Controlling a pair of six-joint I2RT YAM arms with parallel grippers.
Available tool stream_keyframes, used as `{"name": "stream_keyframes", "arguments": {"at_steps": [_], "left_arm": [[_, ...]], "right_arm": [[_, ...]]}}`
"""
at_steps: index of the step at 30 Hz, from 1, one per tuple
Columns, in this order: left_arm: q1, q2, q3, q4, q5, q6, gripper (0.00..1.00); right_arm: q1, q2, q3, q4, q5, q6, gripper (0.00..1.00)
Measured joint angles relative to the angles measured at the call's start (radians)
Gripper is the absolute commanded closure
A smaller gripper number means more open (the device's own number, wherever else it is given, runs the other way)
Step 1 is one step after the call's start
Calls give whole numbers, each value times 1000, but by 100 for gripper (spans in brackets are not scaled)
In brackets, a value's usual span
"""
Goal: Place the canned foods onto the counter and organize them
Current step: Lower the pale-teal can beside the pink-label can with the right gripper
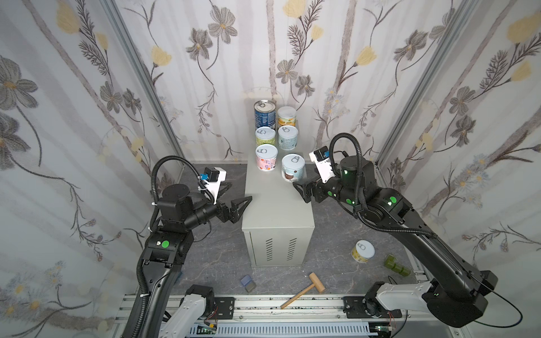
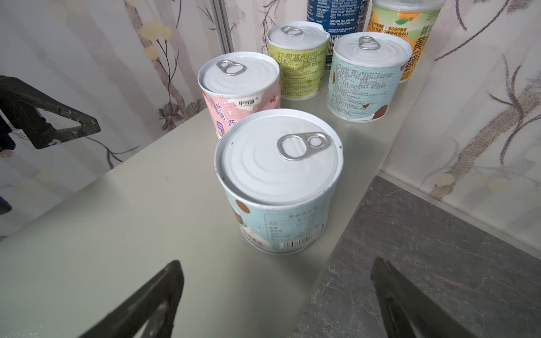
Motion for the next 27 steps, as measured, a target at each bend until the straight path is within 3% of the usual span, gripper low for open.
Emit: {"name": "stream_keyframes", "arguments": {"at_steps": [12,17,27], "left_arm": [[0,-2,-3,3,0,-2,0],[0,-3,-3,3,0,-2,0],[0,-3,-4,3,-1,-1,0]], "right_arm": [[12,49,-45,220,3,56,12],[12,72,-44,249,27,68,25],[0,121,-24,262,61,68,31]]}}
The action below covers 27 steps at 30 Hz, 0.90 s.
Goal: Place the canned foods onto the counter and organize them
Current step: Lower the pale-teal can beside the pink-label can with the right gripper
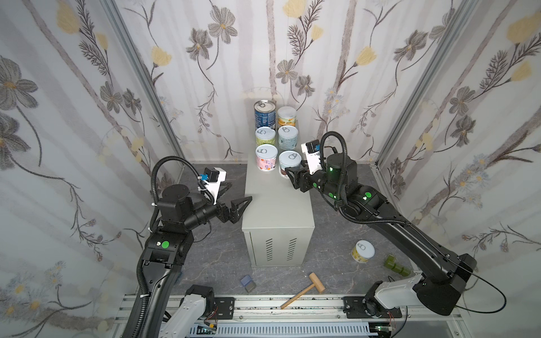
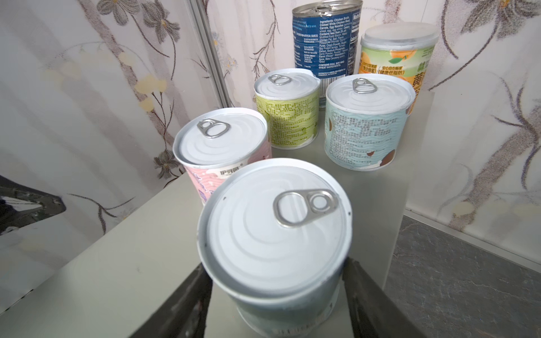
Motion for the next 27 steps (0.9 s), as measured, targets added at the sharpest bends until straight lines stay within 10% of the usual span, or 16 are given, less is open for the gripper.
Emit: {"name": "stream_keyframes", "arguments": {"at_steps": [10,27], "left_arm": [[0,2,0,0,0,0,0],[0,6,-2,4,0,0,0]], "right_arm": [[-12,21,16,7,14,-1,8],[-9,90,48,41,66,-11,22]]}}
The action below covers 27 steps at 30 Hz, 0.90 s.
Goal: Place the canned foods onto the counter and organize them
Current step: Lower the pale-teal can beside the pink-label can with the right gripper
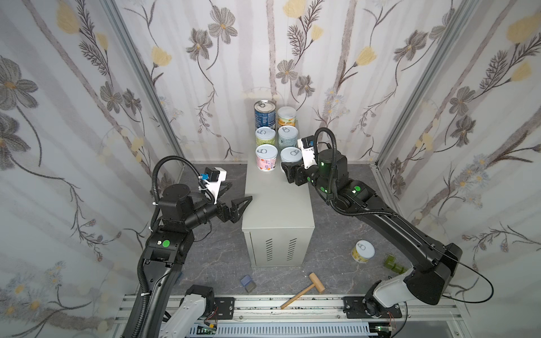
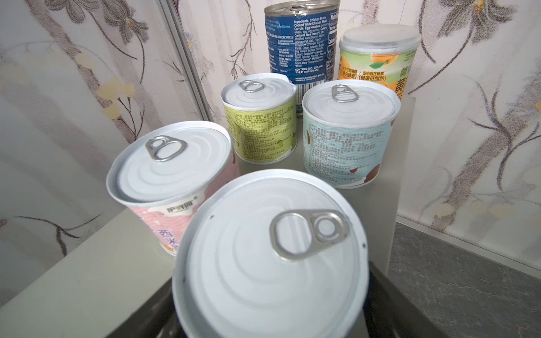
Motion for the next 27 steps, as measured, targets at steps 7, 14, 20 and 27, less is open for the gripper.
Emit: {"name": "stream_keyframes", "arguments": {"at_steps": [7,14,20,27], "left_arm": [[0,-1,-2,3,0,0,0],[0,-5,-2,3,-3,2,0],[0,-7,-3,3,-4,3,0],[1,-5,-3,3,-11,3,0]], "right_arm": [[-3,0,-13,20,28,-14,26],[-11,20,-5,45,29,-37,29],[-17,48,14,63,12,-57,34],[-21,56,16,77,10,-63,35]]}}
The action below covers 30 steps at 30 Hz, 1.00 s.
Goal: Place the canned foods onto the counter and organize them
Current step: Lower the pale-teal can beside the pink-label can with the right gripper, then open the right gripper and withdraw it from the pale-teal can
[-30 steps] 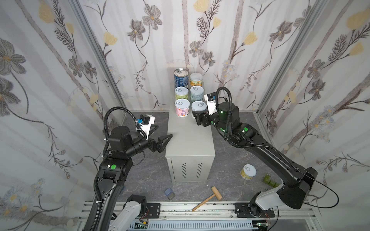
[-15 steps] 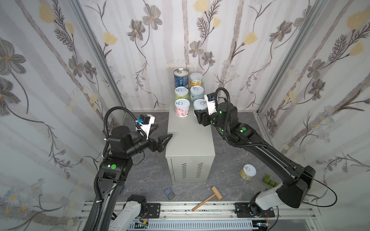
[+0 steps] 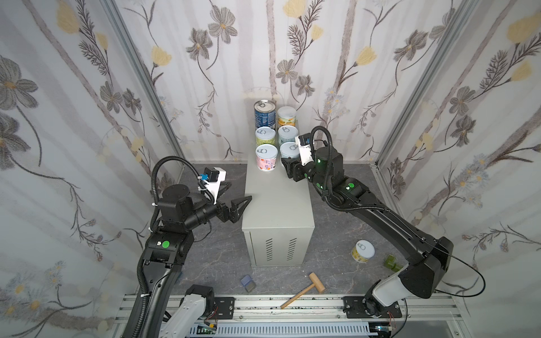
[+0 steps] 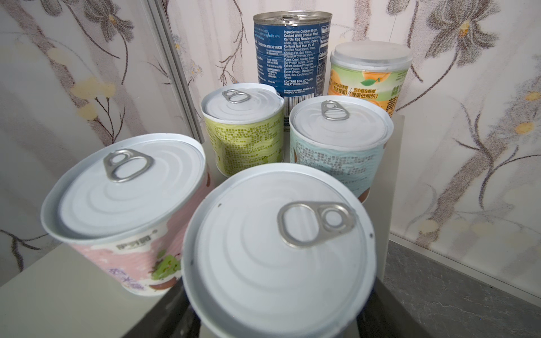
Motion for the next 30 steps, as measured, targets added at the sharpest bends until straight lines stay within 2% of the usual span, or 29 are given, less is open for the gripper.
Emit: {"name": "stream_keyframes", "arguments": {"at_steps": [12,16,23,30], "left_arm": [[0,6,0,0,0,0,0],[0,6,0,0,0,0,0],[0,7,0,0,0,0,0],[0,14,0,0,0,0,0]], "right_arm": [[0,0,-2,1,-2,0,33],[0,-6,-5,-2,-3,0,26],[0,-55,-6,-26,-2,-7,2],[-2,-185,-32,-35,-26,-6,0]]}}
